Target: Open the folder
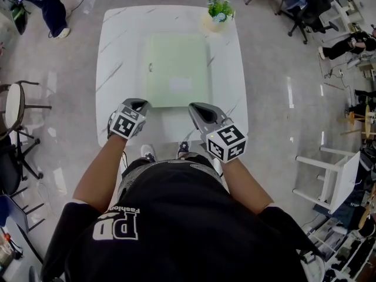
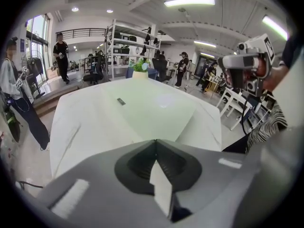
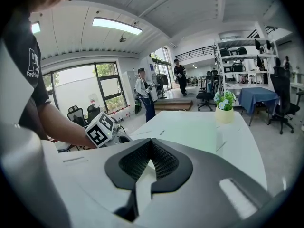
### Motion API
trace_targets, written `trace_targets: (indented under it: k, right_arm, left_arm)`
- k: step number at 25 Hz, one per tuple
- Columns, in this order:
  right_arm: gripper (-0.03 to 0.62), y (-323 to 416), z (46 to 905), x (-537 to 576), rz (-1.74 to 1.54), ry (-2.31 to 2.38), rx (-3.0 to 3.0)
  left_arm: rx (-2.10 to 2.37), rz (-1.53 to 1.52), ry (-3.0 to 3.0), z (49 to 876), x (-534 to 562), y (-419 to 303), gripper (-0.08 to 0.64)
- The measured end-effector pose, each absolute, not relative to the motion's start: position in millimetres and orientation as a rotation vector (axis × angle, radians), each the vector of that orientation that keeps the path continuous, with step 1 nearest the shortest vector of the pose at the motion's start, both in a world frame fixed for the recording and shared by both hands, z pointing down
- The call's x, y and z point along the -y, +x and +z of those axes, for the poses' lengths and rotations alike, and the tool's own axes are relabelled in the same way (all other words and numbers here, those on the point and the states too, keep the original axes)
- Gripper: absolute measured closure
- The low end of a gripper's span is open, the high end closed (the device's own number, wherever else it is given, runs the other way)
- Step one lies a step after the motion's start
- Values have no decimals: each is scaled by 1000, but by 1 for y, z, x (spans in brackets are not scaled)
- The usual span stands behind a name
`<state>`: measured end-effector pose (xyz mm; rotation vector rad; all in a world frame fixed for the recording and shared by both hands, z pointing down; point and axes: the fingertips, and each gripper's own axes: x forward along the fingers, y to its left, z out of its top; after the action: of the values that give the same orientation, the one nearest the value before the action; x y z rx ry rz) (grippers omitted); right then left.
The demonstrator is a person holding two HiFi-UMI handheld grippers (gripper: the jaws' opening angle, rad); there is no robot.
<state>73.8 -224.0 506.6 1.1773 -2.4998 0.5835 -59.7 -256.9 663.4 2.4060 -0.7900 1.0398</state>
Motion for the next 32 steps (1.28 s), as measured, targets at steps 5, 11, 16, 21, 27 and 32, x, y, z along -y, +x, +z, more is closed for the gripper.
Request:
trace_targets:
  k: [5, 11, 16, 21, 27, 32]
  right_arm:
    - [595, 73, 504, 221, 539, 1174, 2506]
    - [594, 69, 497, 216, 468, 1140, 2534]
    - [592, 66, 490, 213, 412, 1124, 2560]
    - [566, 64, 487, 212, 365, 1107, 2570]
    - [557, 60, 486, 208, 262, 1060, 2549]
    - [555, 56, 487, 208, 238, 1041, 2544]
  left_arm:
    - [760, 1051, 2368, 661, 253, -58, 508]
    - [745, 1094, 2373, 659, 253, -56, 508]
    - [755, 1050, 2362, 658, 253, -57, 508]
    - [737, 1045, 2363, 668, 258, -60, 508]
    - [716, 1024, 2356, 667, 257, -60, 508]
    - [707, 1021, 2357, 667, 258, -61, 508]
